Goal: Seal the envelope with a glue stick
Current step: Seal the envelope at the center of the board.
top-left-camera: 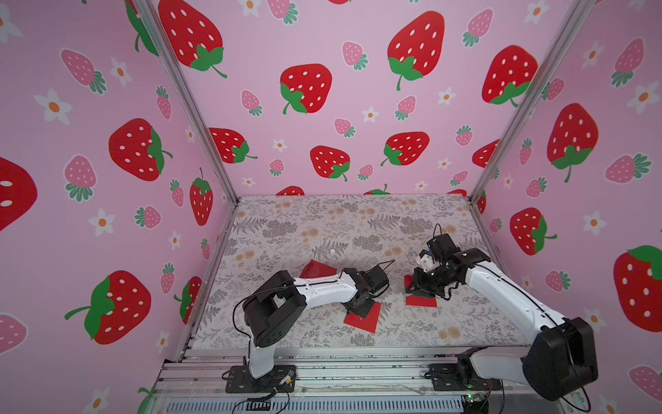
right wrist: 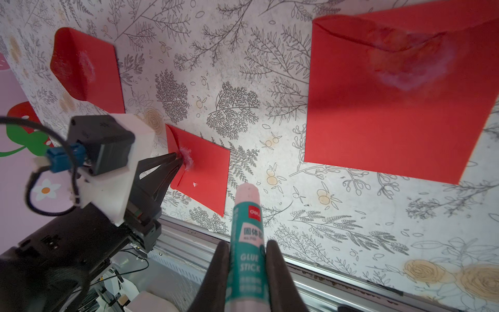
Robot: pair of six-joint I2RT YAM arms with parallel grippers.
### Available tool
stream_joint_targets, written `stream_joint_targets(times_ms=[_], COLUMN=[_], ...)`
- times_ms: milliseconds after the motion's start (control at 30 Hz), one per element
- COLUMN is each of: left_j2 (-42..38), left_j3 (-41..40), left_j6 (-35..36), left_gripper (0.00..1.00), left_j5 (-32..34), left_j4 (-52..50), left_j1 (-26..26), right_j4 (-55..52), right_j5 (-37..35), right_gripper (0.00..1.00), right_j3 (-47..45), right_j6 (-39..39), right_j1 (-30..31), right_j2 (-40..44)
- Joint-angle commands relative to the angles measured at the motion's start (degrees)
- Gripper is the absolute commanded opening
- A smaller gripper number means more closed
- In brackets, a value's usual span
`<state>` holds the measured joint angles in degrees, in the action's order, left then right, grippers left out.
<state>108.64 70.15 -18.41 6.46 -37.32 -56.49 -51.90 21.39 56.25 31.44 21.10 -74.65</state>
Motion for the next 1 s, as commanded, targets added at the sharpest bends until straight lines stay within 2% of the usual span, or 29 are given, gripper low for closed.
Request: stream_joint_targets(times_ms=[0, 233, 567, 967], left_j2=[2.8, 4.9, -4.3, -0.6], left_j3=[-0.1, -2.1, -0.1, 2.8], left_j6=[0.4, 0.4, 0.2, 1.1], left_gripper=[0.13, 0.13, 0.13, 0.12], left_j5=[0.5, 0.6, 2.0, 1.7], left_j4=[-0.4, -1.1, 1.0, -0.2], left_j1=[0.2, -0.6, 0.0, 1.2], right_j4=[-1.6, -1.8, -1.5, -1.6], right_j5=[-0.4, -0.4, -0.3, -0.1], right_gripper=[0.0, 0.0, 0.0, 0.0], right_j3=[1.2, 1.1, 1.3, 1.2], right_j6=[-0.5, -0.8, -0.6, -0.7], right_j1=[0.0, 0.0, 0.0, 0.0], right_j2=[-0.2, -0.1, -0.3, -0.4])
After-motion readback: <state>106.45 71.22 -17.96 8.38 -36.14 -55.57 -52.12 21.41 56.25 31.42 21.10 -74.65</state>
